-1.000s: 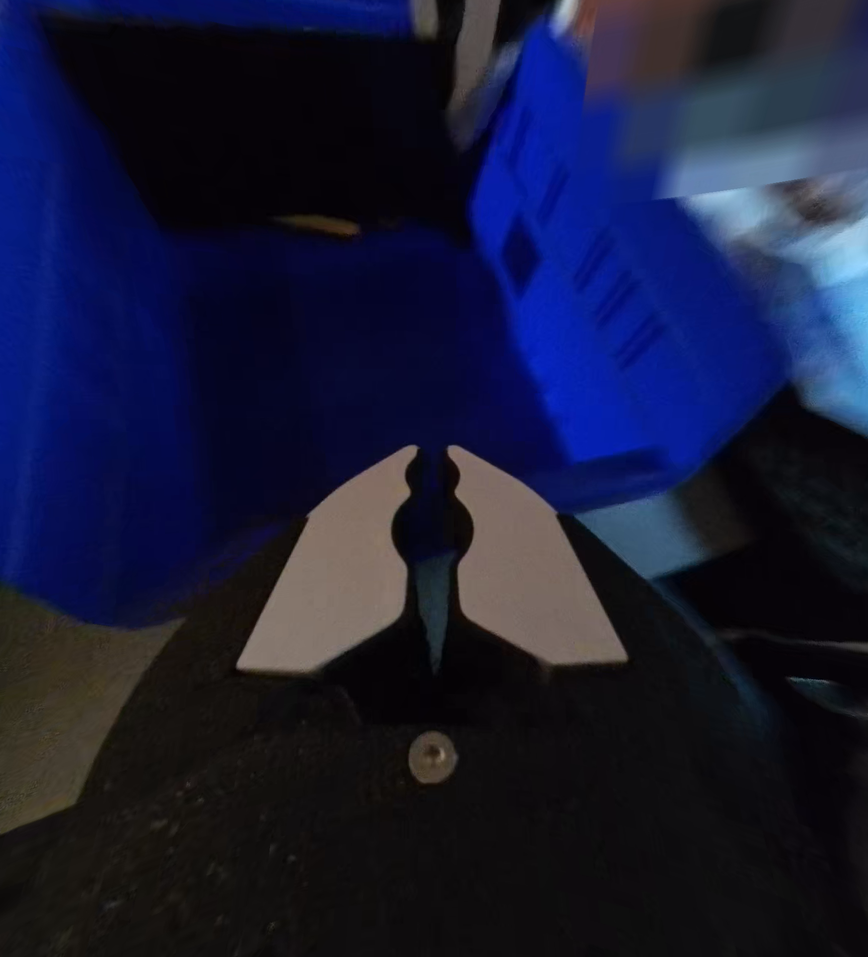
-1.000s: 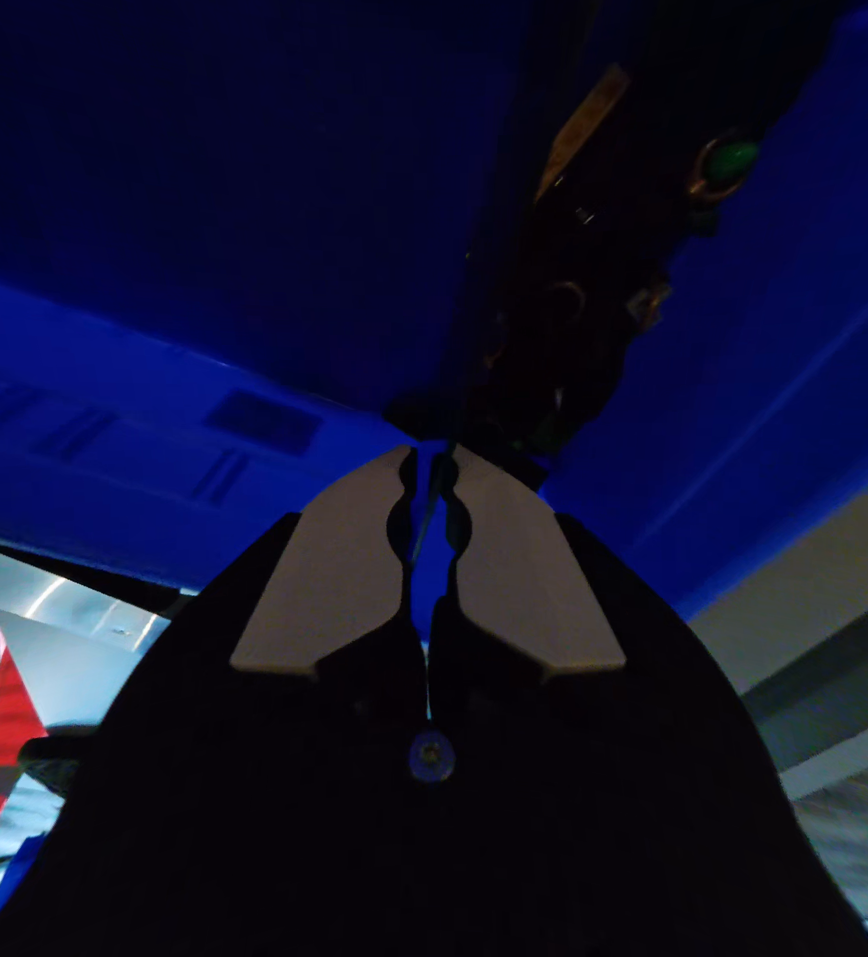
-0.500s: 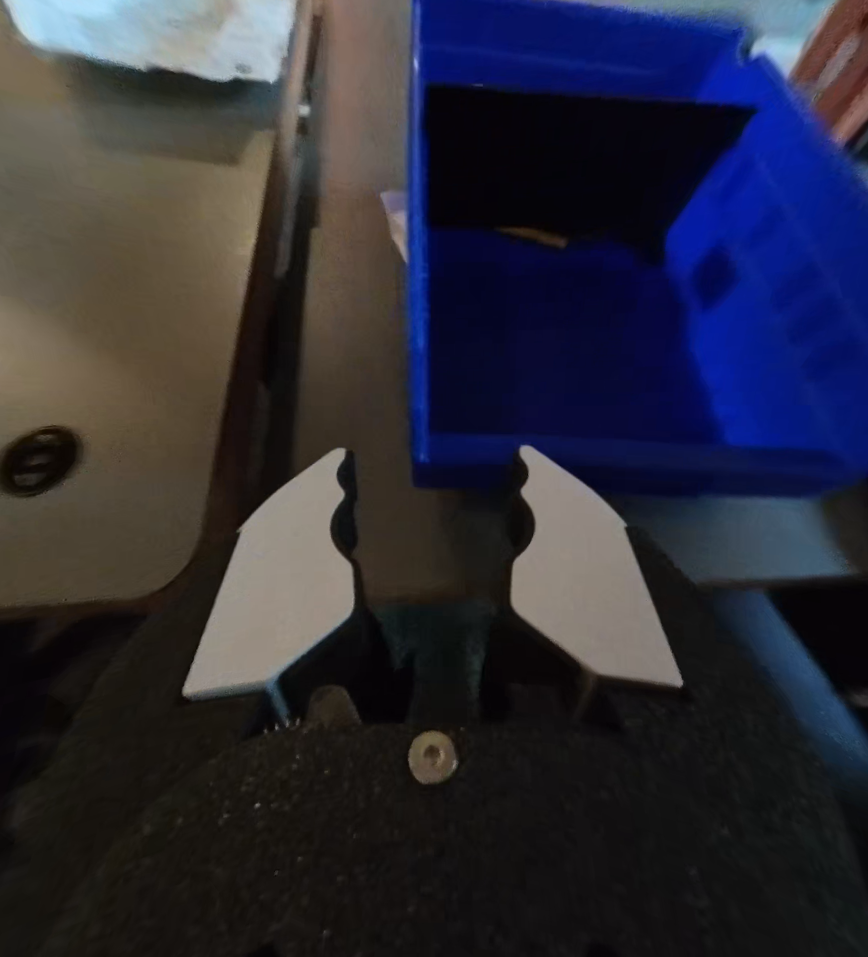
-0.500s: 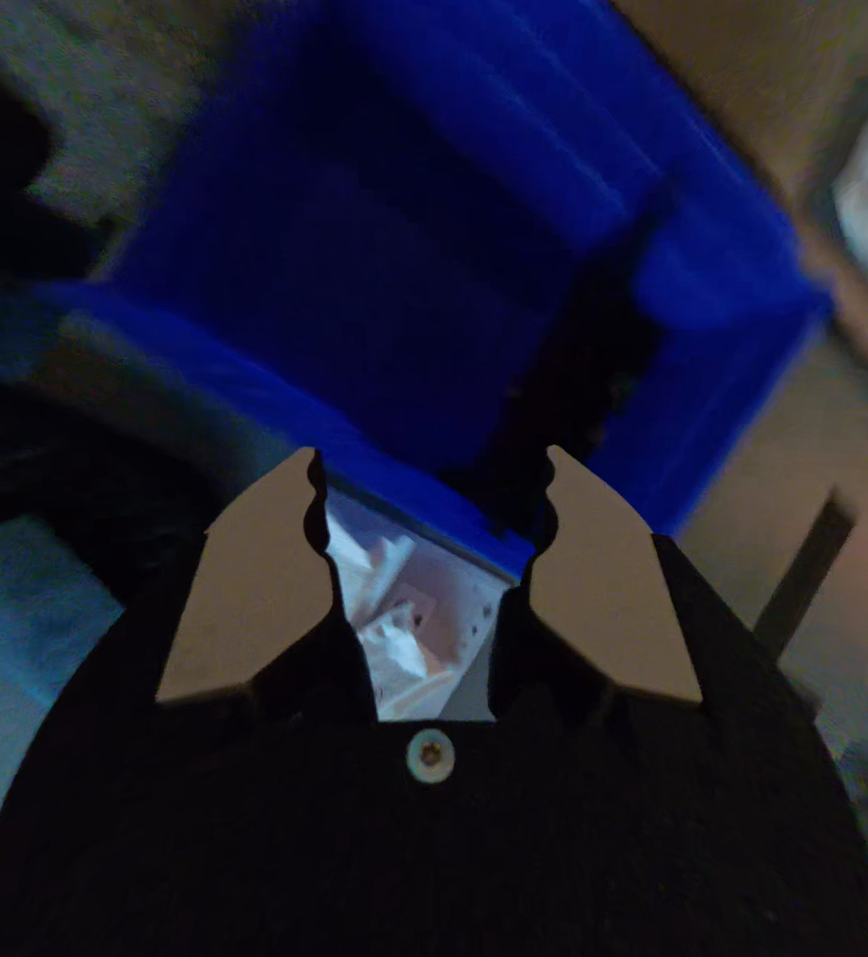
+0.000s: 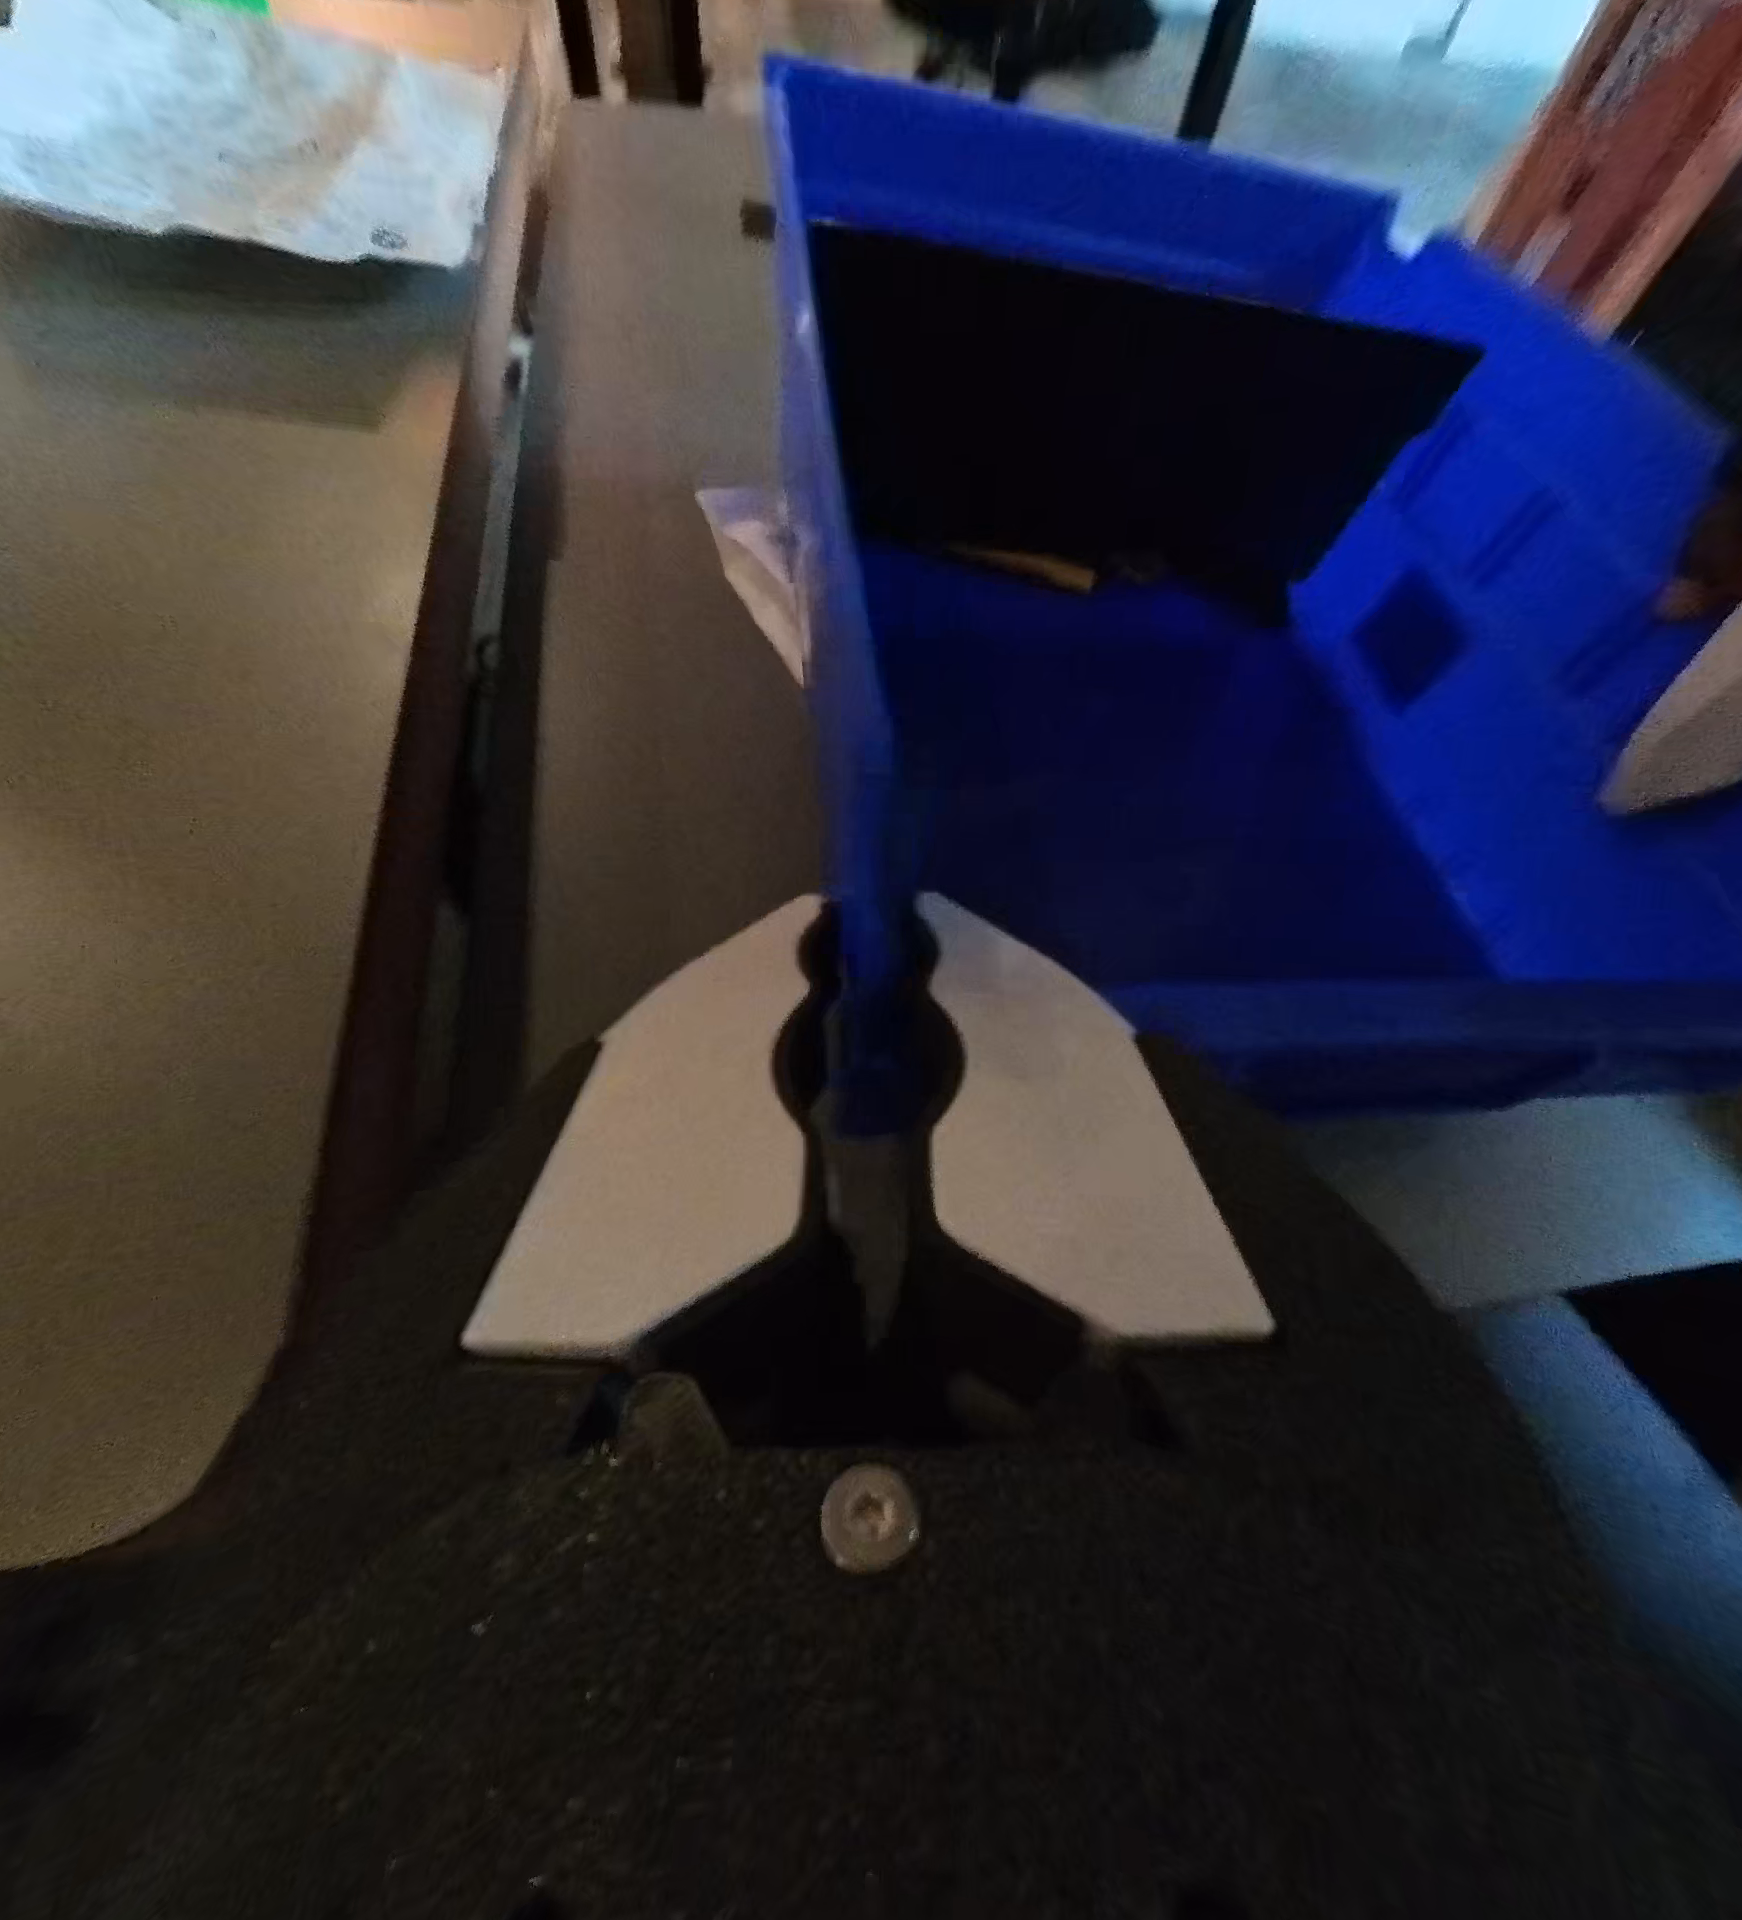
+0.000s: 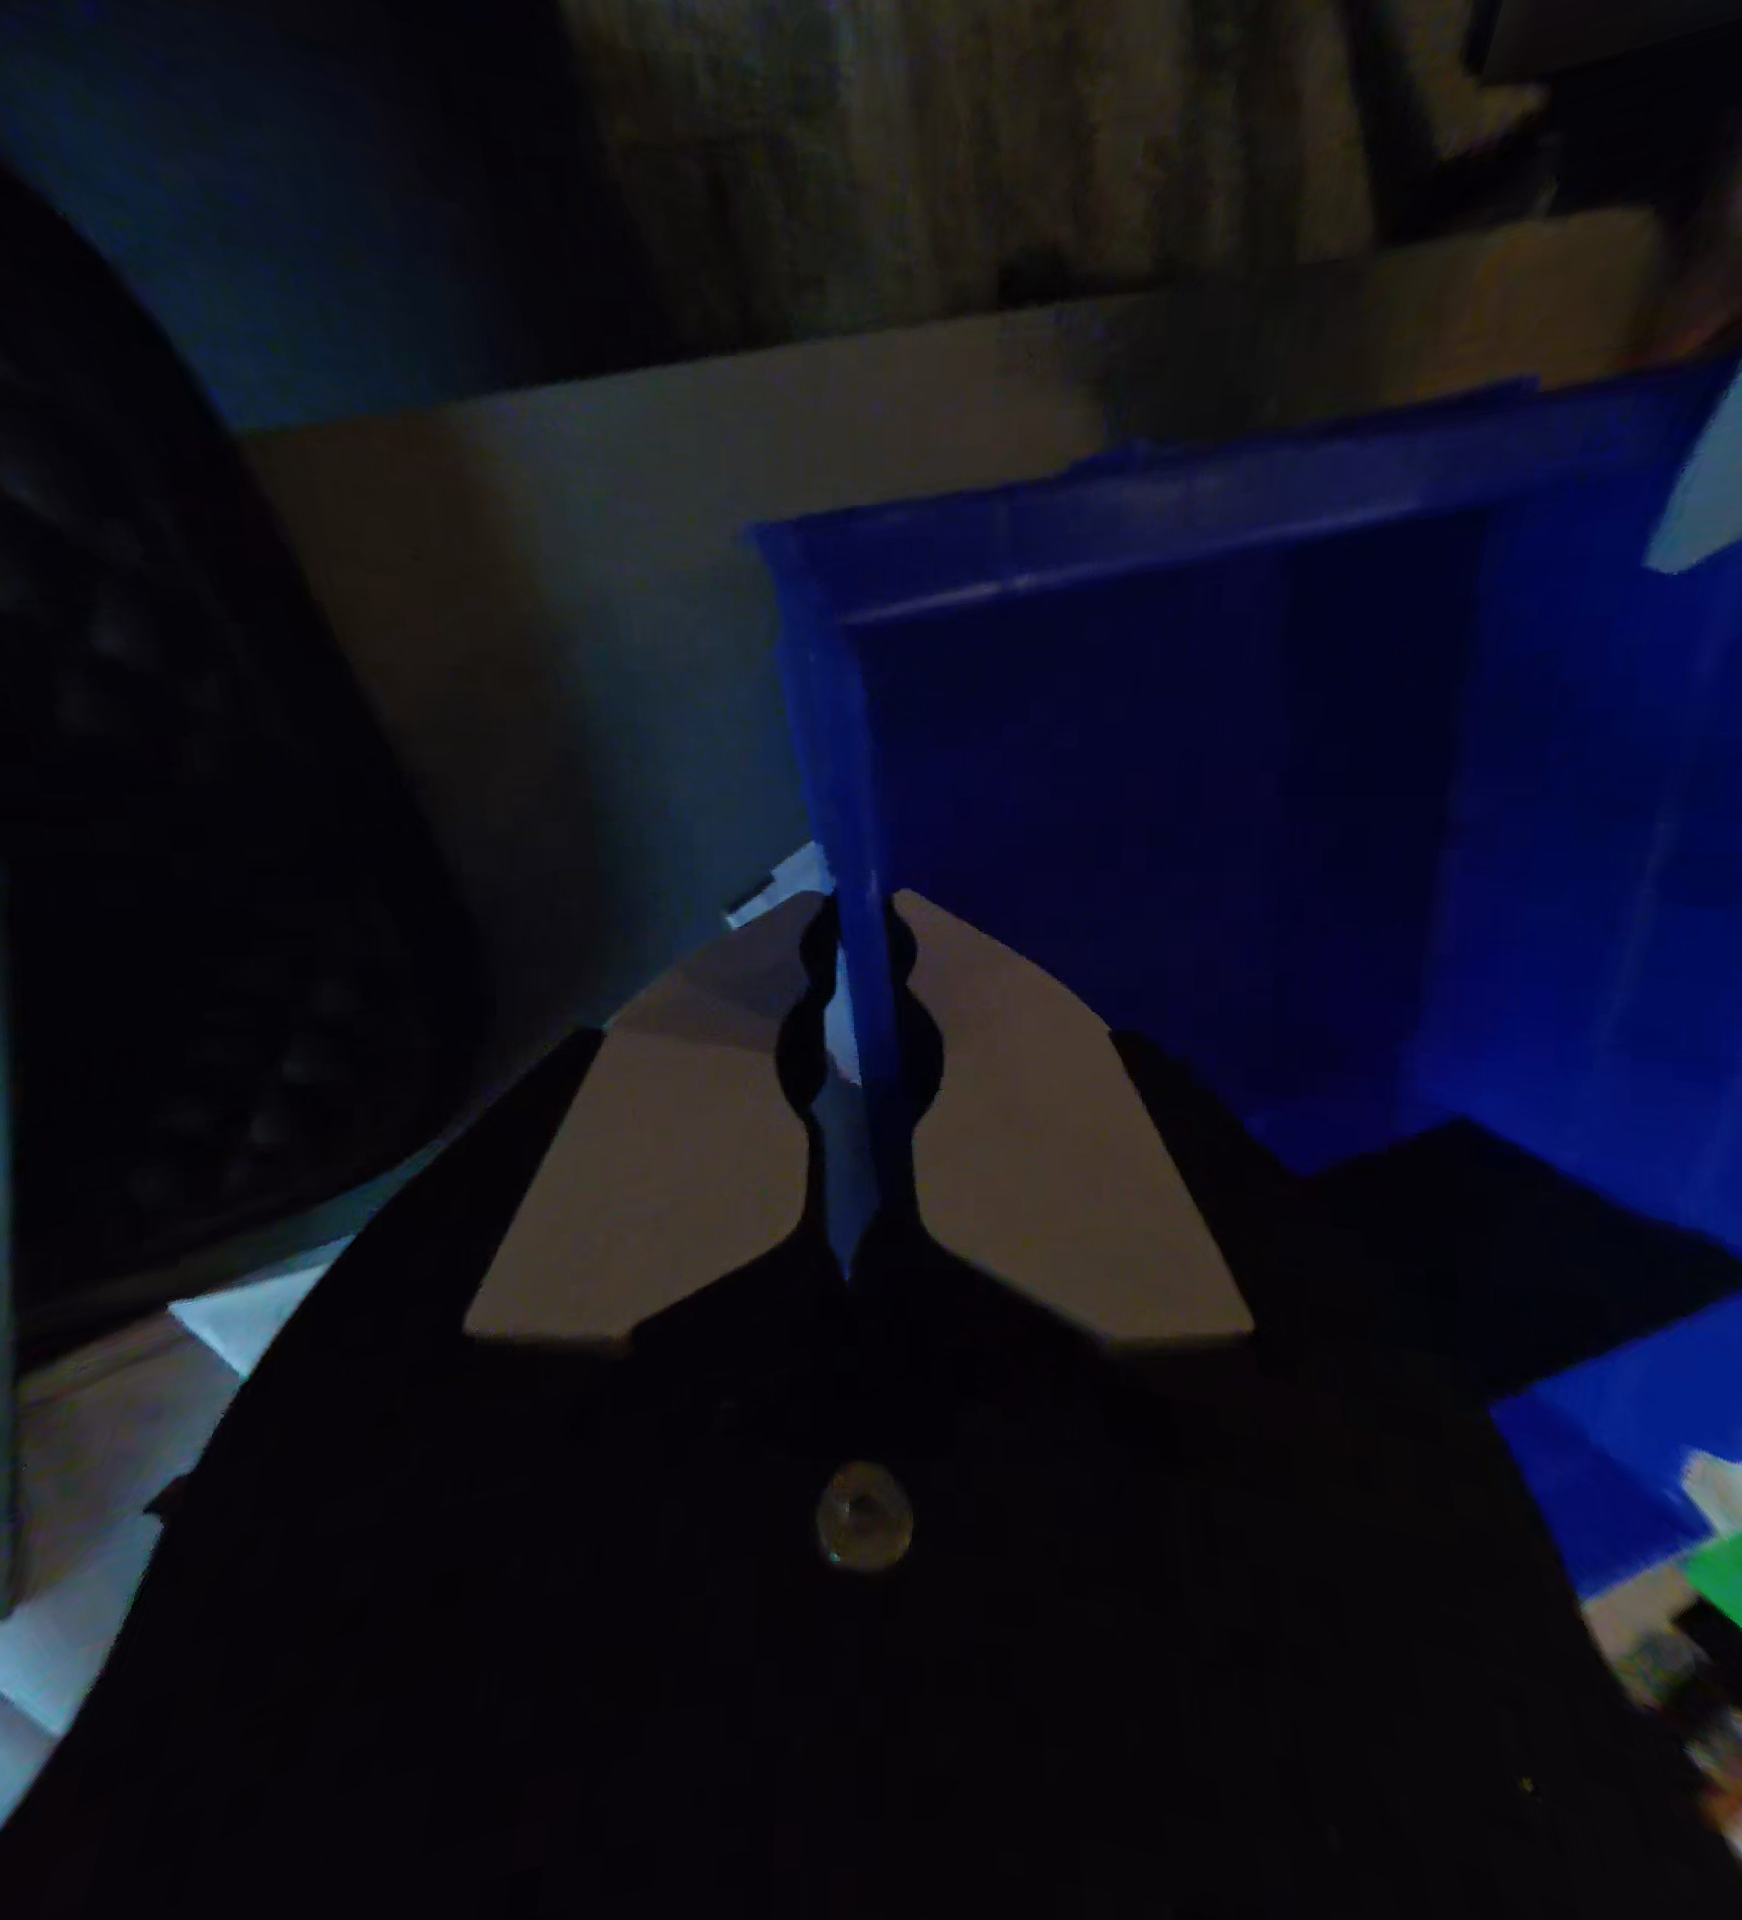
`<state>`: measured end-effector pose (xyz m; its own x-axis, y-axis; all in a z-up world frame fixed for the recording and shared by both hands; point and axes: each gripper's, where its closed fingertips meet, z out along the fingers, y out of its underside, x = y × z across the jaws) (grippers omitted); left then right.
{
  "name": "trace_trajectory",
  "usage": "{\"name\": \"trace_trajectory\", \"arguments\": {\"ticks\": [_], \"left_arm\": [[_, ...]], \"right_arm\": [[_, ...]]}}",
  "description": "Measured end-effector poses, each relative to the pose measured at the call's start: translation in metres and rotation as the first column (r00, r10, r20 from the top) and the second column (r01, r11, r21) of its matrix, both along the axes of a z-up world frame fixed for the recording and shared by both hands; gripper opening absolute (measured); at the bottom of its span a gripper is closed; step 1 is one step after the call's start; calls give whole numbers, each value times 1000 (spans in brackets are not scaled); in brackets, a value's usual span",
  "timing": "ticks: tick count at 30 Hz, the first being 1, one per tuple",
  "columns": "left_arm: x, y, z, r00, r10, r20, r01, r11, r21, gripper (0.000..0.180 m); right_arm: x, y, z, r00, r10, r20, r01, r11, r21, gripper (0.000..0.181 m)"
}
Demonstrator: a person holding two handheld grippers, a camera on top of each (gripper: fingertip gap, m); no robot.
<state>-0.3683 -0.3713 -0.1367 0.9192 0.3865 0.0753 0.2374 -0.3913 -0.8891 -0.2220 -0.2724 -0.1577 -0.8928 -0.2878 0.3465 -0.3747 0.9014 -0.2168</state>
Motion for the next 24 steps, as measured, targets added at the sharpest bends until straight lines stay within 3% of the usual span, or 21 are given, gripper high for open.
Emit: {"name": "trace_trajectory", "arguments": {"ticks": [2, 4, 6, 10, 13, 24], "left_arm": [[4, 1, 18, 999, -20, -49, 18, 999, -36, 28], [5, 0, 53, 993, 8, -119, -1, 998, 55, 43], [11, -6, 84, 984, 13, -179, 12, 990, 142, 47], [-1, -32, 80, 949, 95, -300, -125, 989, -81, 45], [-7, -37, 59, 945, 116, -306, -194, 952, -238, 44], [-2, -27, 46, 955, 84, -283, -171, 939, -298, 40]], "right_arm": [[-2, -1, 19, 1000, 17, 19, -16, 997, -80, 6], [-4, -1, 43, 998, 19, 60, -8, 982, -186, 7], [-7, 1, 67, 995, 26, 96, 4, 954, -301, 7], [-17, 19, 98, 992, 30, 121, 29, 888, -459, 7], [-16, 27, 106, 986, 69, 149, 15, 866, -500, 6], [-49, 69, 144, 972, 73, 225, 111, 700, -705, 6]]}}
